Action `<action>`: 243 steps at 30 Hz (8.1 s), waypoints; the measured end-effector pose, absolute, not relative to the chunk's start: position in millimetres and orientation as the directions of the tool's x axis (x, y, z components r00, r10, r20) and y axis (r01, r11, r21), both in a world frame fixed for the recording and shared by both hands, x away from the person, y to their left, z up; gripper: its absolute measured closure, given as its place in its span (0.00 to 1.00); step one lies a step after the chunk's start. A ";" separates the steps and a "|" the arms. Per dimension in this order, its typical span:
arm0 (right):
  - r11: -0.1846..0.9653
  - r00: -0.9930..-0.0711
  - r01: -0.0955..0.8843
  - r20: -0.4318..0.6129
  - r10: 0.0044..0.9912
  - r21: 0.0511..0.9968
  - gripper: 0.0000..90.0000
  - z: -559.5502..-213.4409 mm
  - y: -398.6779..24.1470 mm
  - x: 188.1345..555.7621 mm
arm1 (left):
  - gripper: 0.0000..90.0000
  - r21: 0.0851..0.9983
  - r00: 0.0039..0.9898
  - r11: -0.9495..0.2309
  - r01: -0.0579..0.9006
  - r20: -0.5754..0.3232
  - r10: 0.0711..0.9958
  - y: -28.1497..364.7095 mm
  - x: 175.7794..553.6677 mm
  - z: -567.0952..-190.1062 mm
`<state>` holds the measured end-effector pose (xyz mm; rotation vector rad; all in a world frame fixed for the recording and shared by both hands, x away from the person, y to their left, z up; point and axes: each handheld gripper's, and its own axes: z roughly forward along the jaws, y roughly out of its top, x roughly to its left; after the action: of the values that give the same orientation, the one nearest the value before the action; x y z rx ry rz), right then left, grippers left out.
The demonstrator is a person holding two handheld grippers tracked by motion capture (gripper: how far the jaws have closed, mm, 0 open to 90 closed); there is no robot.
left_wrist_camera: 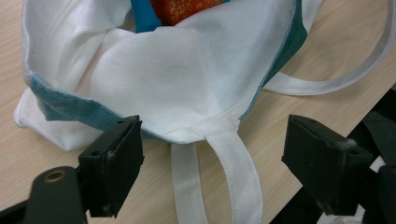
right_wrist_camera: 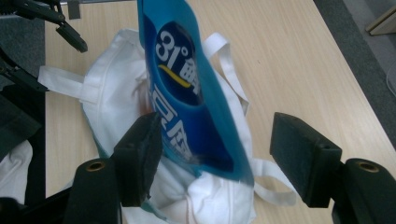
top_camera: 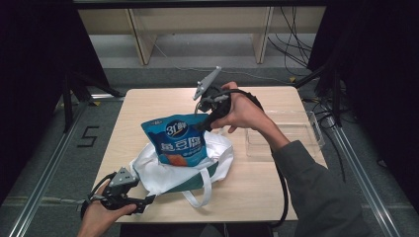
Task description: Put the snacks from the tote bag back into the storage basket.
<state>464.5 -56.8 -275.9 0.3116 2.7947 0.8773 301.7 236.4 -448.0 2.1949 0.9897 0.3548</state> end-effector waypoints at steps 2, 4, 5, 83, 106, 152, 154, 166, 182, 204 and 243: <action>0.812 -0.966 0.127 -0.115 0.231 0.570 0.43 -273.8 -48.1 465.9 | 0.22 0.693 0.668 -0.462 0.553 -0.037 0.743 236.2 302.3 -448.9; 0.824 -0.970 0.104 -0.124 0.207 0.558 0.46 -273.0 -39.1 467.0 | 0.22 0.698 0.661 -0.452 0.555 -0.040 0.750 235.7 302.8 -450.1; 0.827 -0.971 0.097 -0.128 0.199 0.554 0.47 -273.1 -35.6 467.7 | 0.22 0.689 0.657 -0.451 0.567 -0.049 0.752 235.9 302.5 -450.1; 0.936 -0.920 0.070 -0.340 0.194 0.345 1.00 -164.6 -116.3 472.4 | 0.22 0.693 0.646 -0.465 0.552 -0.003 0.763 249.4 314.7 -447.7; 0.898 -0.869 0.259 -0.319 0.377 0.356 1.00 -175.0 -219.6 493.8 | 0.22 0.687 0.638 -0.459 0.563 -0.008 0.770 253.5 317.2 -448.3; 0.891 -0.916 0.221 -0.229 0.329 0.396 1.00 -251.0 -258.4 512.2 | 0.22 0.680 0.646 -0.469 0.564 -0.009 0.764 248.2 318.3 -453.0; 0.891 -0.920 0.217 -0.223 0.324 0.398 1.00 -253.3 -258.9 512.5 | 0.22 0.680 0.651 -0.474 0.559 -0.006 0.759 248.3 318.9 -453.1; 0.887 -0.924 0.227 -0.198 0.326 0.402 1.00 -267.9 -263.0 513.1 | 0.22 0.669 0.646 -0.474 0.573 -0.012 0.763 249.6 319.4 -453.7; 0.768 -0.814 0.361 -0.224 0.537 0.529 0.62 -268.6 -265.8 498.5 | 0.22 0.668 0.637 -0.459 0.586 -0.030 0.770 248.2 318.6 -454.2; 0.542 -0.597 0.485 -0.193 0.779 0.686 0.40 -285.4 -295.1 455.9 | 0.22 0.667 0.634 -0.457 0.588 -0.030 0.773 249.3 317.0 -453.8; 0.442 -0.509 0.606 -0.106 0.854 0.661 0.37 -369.7 -317.7 400.7 | 0.22 0.678 0.645 -0.465 0.569 -0.017 0.764 250.5 315.6 -451.2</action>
<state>400.7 -317.7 -369.7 1.2313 2.2712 0.7875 315.6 250.5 -451.2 2.2024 1.0317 0.3812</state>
